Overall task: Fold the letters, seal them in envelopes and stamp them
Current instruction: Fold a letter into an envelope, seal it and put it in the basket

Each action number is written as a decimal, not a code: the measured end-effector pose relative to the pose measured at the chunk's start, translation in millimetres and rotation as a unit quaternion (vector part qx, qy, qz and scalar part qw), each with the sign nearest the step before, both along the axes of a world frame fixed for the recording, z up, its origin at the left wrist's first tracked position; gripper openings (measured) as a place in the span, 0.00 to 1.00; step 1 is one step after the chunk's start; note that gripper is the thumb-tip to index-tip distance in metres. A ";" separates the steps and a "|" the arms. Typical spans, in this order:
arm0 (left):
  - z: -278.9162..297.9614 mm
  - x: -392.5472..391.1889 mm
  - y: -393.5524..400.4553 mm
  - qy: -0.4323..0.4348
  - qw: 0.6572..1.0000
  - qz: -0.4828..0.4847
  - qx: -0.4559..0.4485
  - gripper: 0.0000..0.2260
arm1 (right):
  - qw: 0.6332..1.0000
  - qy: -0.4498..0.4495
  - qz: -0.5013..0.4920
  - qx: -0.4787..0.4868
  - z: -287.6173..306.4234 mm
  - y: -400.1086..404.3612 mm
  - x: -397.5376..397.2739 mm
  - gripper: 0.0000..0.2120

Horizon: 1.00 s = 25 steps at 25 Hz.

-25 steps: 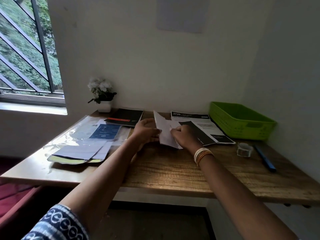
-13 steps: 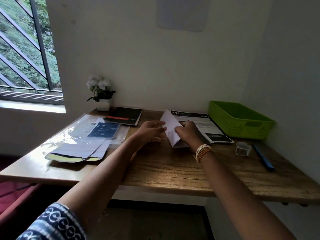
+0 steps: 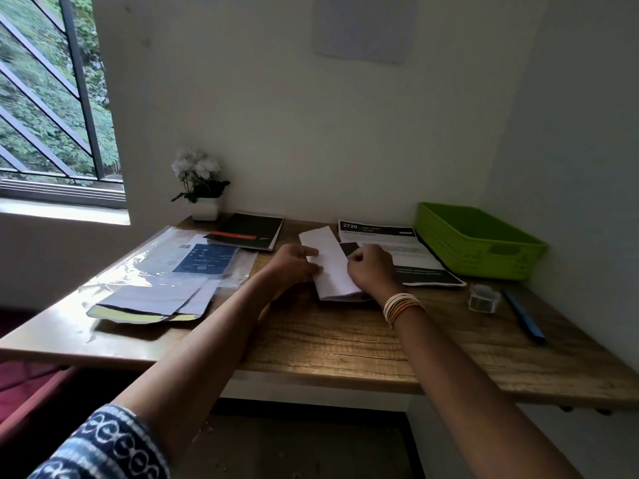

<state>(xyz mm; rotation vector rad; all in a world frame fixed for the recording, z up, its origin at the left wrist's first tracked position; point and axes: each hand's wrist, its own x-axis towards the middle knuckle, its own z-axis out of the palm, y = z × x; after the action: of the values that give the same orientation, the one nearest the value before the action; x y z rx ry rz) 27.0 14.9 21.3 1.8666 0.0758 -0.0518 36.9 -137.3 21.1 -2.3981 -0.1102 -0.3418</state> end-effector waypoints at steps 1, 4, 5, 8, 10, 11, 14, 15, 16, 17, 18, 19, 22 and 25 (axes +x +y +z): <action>-0.4 -0.1 0.1 -0.003 1.000 0.003 0.019 0.23 | 0.999 -0.018 -0.003 -0.038 -2.2 -1.0 -0.1 0.10; -1.9 0.6 0.9 -0.008 1.000 0.005 0.028 0.24 | 0.997 -0.008 -0.003 -0.080 -5.5 -4.6 4.3 0.08; -1.8 0.6 1.1 -0.010 1.000 0.005 0.029 0.24 | 0.996 0.002 0.010 -0.091 -5.9 -4.5 5.3 0.09; -1.3 0.6 -0.3 -0.010 1.000 0.008 -0.018 0.26 | 0.995 0.013 0.046 -0.089 -6.7 -2.2 6.7 0.09; -2.7 0.8 -0.5 -0.018 0.994 0.004 -0.108 0.29 | 0.995 0.018 0.055 -0.075 -6.1 -1.1 5.5 0.10; -3.2 0.5 -0.5 -0.025 0.988 -0.003 -0.150 0.30 | 0.996 0.025 0.058 -0.057 -4.6 -0.2 4.6 0.12; -1.7 -2.1 -2.6 -0.041 0.980 -0.039 -0.188 0.27 | 0.997 0.047 0.058 0.035 0.5 2.2 1.1 0.23; -0.8 -3.9 -3.5 -0.046 0.984 -0.055 -0.163 0.24 | 0.995 0.051 0.059 0.064 2.3 3.0 0.0 0.25; -1.1 -3.9 -4.2 -0.052 0.989 -0.072 -0.119 0.22 | 0.993 0.054 0.063 0.088 4.1 2.9 -1.7 0.26; -2.1 -3.9 -4.6 -0.057 0.992 -0.086 -0.066 0.20 | 0.991 0.057 0.064 0.104 5.2 2.3 -2.1 0.27; -3.5 -3.3 -5.0 -0.063 0.993 -0.094 -0.018 0.18 | 0.990 0.059 0.062 0.111 5.8 1.3 -2.0 0.26; -4.5 -3.2 -5.3 -0.068 0.993 -0.097 0.016 0.16 | 0.990 0.059 0.057 0.117 5.7 -0.1 -0.2 0.23; -6.5 -1.9 -5.5 -0.075 0.990 -0.098 0.069 0.14 | 0.989 0.073 0.038 0.127 4.6 -3.4 4.0 0.12; -7.1 0.2 -4.4 -0.071 0.991 -0.086 0.071 0.14 | 0.984 0.106 0.028 0.139 5.8 -6.9 2.0 0.18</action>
<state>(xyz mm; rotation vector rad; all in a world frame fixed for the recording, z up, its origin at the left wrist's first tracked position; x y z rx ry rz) 27.2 10.5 14.2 2.0092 -0.1842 -0.0334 38.9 -144.2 26.8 -2.1346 -0.0315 -0.0682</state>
